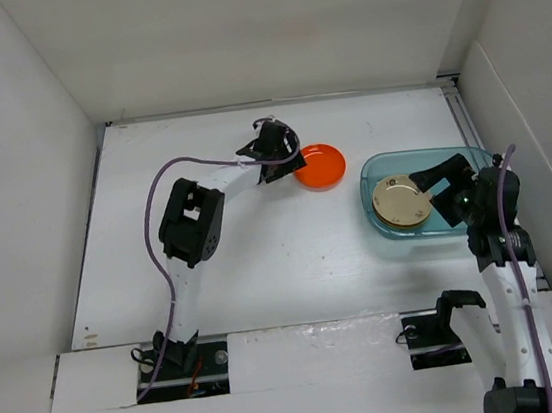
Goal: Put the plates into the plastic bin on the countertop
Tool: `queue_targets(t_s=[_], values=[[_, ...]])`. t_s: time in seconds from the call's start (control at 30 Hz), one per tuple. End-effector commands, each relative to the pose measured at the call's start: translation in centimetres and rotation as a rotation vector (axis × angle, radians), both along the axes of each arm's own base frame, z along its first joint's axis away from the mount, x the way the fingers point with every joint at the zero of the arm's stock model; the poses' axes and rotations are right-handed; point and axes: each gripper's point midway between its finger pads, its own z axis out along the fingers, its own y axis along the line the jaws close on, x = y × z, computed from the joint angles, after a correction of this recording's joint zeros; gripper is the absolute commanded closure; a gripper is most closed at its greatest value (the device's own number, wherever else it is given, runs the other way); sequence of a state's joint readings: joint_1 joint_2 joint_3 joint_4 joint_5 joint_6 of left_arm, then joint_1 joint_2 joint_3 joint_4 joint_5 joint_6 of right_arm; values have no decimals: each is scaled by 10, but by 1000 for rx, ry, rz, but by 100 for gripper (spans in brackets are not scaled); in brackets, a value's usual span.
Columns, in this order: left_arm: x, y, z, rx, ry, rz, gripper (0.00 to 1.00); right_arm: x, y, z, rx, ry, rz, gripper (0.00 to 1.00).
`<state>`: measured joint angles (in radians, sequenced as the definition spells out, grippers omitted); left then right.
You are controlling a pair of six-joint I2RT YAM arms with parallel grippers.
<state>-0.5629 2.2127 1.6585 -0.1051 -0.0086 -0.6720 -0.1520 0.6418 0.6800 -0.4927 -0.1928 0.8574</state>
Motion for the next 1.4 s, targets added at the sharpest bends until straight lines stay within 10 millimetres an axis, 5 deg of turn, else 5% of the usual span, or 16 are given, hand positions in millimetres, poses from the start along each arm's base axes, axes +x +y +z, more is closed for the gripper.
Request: queue_targets(t_s=[0.0,0.03,0.17,0.2,0.4,0.53,0.77,0.8,1.13,1.37], values=[[1,1,-13,-3,44,-6,33,-3,8,26,-9,-65,55,0],[4,-1,-8,-11,32,-6,45,-3,8,26,-9,-65,55,0],[8,-2,-20,-22,58,-6,62,-4,9,30,-15,-76,68,0],[9,-5,-16,-35,54,-15,72,-3,12,33,-9,-86,85,0],[13,-8,-25,-49,84,-28,99,-4,21,29,12,-89,132,1],[17,1,-25,-78,97,-29,100,-5,22,33,4,-108,146,1],[12,9,20,-129,14,-30,100,-4,28,29,3,-116,192,2],[10,10,39,-137,-19,-39,100,-4,30,27,0,-119,210,2],[-45,34,125,-219,-165,-87,100,1,61,33,75,-234,402,5],[-101,18,165,-315,-211,-238,100,26,94,25,59,-258,533,6]])
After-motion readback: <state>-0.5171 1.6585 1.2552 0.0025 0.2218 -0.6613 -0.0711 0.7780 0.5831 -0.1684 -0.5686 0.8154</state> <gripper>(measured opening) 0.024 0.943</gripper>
